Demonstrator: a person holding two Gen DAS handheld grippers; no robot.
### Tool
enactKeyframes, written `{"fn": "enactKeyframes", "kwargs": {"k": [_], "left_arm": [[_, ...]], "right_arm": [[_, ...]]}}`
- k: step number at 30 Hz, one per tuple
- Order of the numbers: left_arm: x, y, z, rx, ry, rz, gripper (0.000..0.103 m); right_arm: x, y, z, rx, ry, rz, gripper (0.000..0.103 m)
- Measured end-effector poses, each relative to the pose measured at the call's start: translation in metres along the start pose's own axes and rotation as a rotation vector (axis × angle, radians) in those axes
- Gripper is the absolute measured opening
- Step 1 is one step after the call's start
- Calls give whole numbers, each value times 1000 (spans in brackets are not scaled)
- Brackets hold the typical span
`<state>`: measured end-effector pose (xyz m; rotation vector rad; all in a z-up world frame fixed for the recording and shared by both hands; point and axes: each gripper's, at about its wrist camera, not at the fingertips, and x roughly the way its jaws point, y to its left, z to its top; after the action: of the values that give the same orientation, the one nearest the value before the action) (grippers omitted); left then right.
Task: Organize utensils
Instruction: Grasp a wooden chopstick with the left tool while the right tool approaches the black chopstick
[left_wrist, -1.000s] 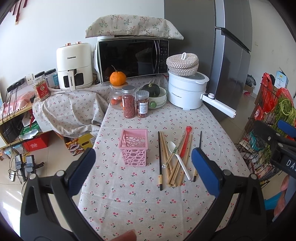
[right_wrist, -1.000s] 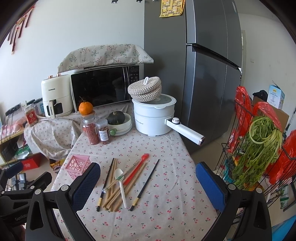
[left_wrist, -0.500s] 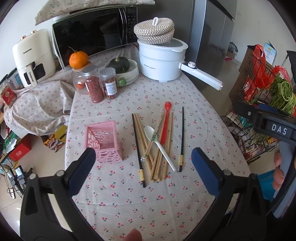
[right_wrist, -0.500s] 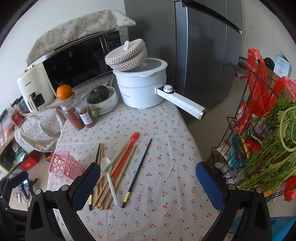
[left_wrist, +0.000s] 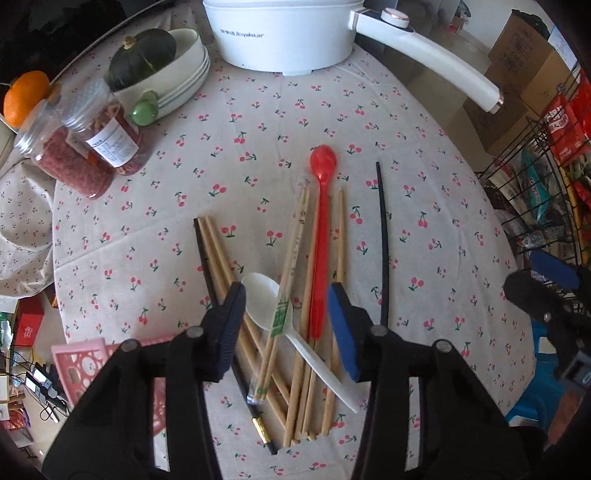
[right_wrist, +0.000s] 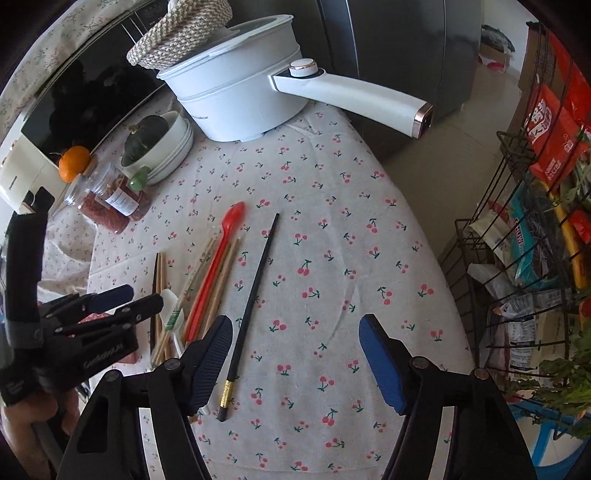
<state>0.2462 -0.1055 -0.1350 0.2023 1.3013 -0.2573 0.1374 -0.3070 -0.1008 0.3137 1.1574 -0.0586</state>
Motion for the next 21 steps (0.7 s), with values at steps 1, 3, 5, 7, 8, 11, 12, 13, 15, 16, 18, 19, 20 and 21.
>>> {"fn": "enactKeyframes", "kwargs": {"k": [1, 3, 5, 7, 8, 11, 12, 13, 15, 16, 18, 19, 20, 21], "left_arm": [[9, 1, 7, -10, 17, -4, 39], [23, 3, 17, -24, 41, -4, 28], [34, 4, 24, -35, 57, 5, 25], [41, 3, 28, -38, 71, -7, 25], [44, 1, 28, -41, 76, -11, 24], [48, -4, 30, -33, 90, 1, 24], [50, -6, 30, -27, 97, 14, 24], [52, -8, 29, -23, 104, 29, 24], [54, -10, 28, -20, 117, 47, 21], [54, -12, 27, -21, 119, 50, 19], [57, -15, 29, -17, 116, 59, 14], [59, -16, 31, -10, 114, 66, 13], [62, -18, 33, -6, 108, 73, 12], [62, -17, 34, -6, 99, 74, 11]], "right_arm": [[5, -1, 1, 5, 10, 2, 72], [13, -4, 2, 14, 31, 4, 72], [17, -6, 3, 20, 43, 4, 72], [19, -7, 5, 21, 46, 3, 72], [19, -8, 5, 20, 46, 4, 72], [19, -7, 6, 14, 43, 8, 72], [18, -7, 6, 13, 42, 11, 72], [18, -6, 7, 12, 41, 12, 72], [18, -5, 7, 14, 38, 12, 72], [19, -5, 7, 15, 39, 12, 72], [21, -4, 7, 12, 43, 15, 72], [22, -3, 6, 10, 47, 20, 72], [23, -1, 6, 7, 52, 25, 72], [24, -1, 6, 6, 57, 29, 72]]}}
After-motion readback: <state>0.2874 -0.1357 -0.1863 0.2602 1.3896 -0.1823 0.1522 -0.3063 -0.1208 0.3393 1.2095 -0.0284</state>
